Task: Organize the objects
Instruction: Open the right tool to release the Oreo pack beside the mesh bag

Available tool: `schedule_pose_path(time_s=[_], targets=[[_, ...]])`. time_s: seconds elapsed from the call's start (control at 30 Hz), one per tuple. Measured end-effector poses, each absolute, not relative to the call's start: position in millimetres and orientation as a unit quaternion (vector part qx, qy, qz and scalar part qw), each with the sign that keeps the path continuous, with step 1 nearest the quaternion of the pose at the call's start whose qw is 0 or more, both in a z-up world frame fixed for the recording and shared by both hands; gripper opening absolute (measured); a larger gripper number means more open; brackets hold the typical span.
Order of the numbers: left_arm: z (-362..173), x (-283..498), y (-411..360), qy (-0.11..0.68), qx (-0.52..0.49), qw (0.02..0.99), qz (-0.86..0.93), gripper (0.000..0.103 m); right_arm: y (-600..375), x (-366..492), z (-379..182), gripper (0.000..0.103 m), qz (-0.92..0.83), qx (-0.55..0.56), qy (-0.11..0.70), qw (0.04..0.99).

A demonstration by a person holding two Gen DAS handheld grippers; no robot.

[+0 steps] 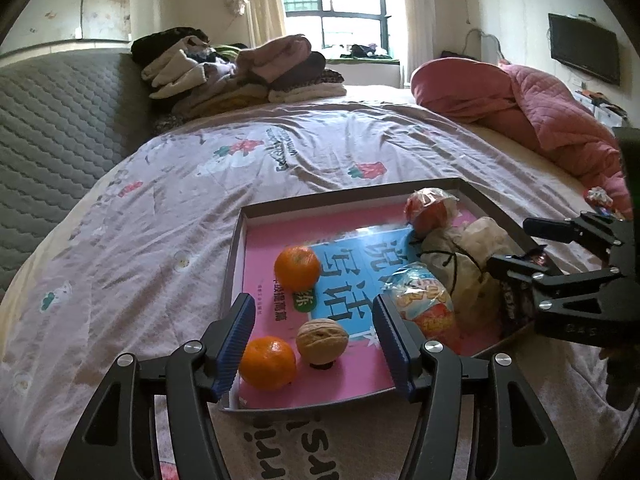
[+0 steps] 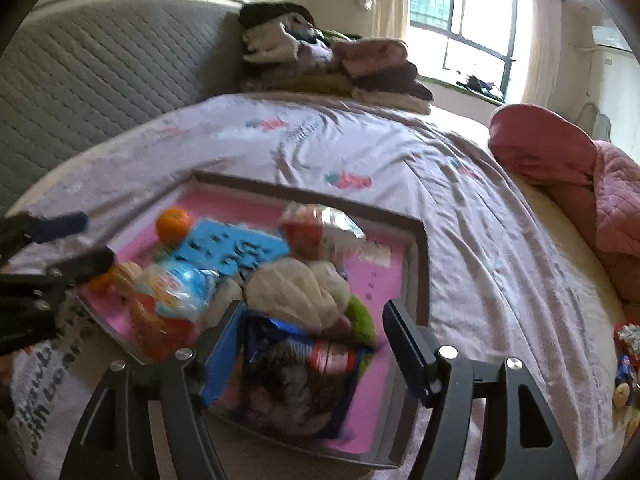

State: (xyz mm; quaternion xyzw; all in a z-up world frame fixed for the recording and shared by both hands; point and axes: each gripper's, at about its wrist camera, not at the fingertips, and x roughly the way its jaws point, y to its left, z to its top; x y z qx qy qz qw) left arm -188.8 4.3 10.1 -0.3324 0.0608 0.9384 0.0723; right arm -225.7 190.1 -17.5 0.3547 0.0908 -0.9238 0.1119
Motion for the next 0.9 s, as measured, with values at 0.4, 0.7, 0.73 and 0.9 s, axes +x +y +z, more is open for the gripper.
schedule_pose_path(time_s=[0.4, 0.7, 0.73, 0.9], targets=[[23, -182, 6, 0.056, -0.321, 0.076, 0.942, 0.063, 195, -212, 6, 0.069, -0.938, 0.319, 0.083, 0.110], [39, -170, 2, 0.033, -0.318, 0.064, 0.945, 0.073, 191, -191, 35, 0.069, -0.948, 0.289, 0.062, 0.120], [40, -169, 1, 0.030, -0.317, 0.064, 0.946, 0.075, 190, -188, 37, 0.069, -0.949, 0.287, 0.060, 0.120], [49, -157, 2, 0.028, -0.313, 0.061, 0.947, 0.076, 188, -173, 48, 0.069, -0.952, 0.275, 0.047, 0.123]])
